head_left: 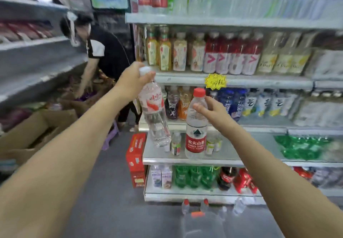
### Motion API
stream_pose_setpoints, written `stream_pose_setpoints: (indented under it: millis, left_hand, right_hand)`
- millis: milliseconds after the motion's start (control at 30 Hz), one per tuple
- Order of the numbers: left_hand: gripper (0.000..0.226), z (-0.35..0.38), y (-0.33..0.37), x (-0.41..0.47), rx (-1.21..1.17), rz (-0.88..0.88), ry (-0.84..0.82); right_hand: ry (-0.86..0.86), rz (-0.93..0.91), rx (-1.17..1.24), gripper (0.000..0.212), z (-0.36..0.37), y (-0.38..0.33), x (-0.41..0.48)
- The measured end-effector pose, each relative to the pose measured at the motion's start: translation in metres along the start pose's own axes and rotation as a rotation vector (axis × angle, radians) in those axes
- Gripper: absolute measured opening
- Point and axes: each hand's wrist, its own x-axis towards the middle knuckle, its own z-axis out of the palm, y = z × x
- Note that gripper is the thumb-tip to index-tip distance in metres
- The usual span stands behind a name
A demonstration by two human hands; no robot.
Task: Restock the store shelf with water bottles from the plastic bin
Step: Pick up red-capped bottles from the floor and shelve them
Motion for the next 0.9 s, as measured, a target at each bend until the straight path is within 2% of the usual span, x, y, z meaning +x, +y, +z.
stream_pose_setpoints:
  millis: [133, 300, 433, 567, 700, 833, 900]
  left_hand:
    - [0.037, -0.045, 0.060, 0.001, 0.051, 0.038, 0.078]
    - [0.025, -0.088, 0.100, 0.004, 0.099, 0.109, 0.014]
    - [0.032, -0.111, 0.106, 0.017, 0.073, 0.158, -0.020]
    - [0.024, -0.138, 0.103, 0.040, 0.043, 0.229, -0.013]
    - [0.024, -0.165, 0.092, 0.069, 0.029, 0.288, -0.012]
    - [0.025, -0.185, 0.077, 0.096, 0.019, 0.353, -0.035]
    - [0.026, -0.194, 0.072, 0.107, 0.019, 0.392, -0.027]
  right_hand:
    - [-0.030, -0.102, 0.031, 0.024, -0.016, -0.052, -0.005]
    - [0.017, -0.187, 0.064, 0.008, -0.022, -0.107, -0.005]
    - [0.022, -0.254, 0.039, 0.018, -0.021, -0.137, 0.009]
    - [0.103, -0.246, 0.064, 0.058, -0.009, -0.161, 0.037]
    - [0.161, -0.239, 0.081, 0.055, 0.002, -0.174, 0.070]
    - [0.221, -0.277, 0.029, 0.085, 0.016, -0.181, 0.087]
    - [0.244, -0.280, 0.016, 0.078, 0.021, -0.186, 0.095]
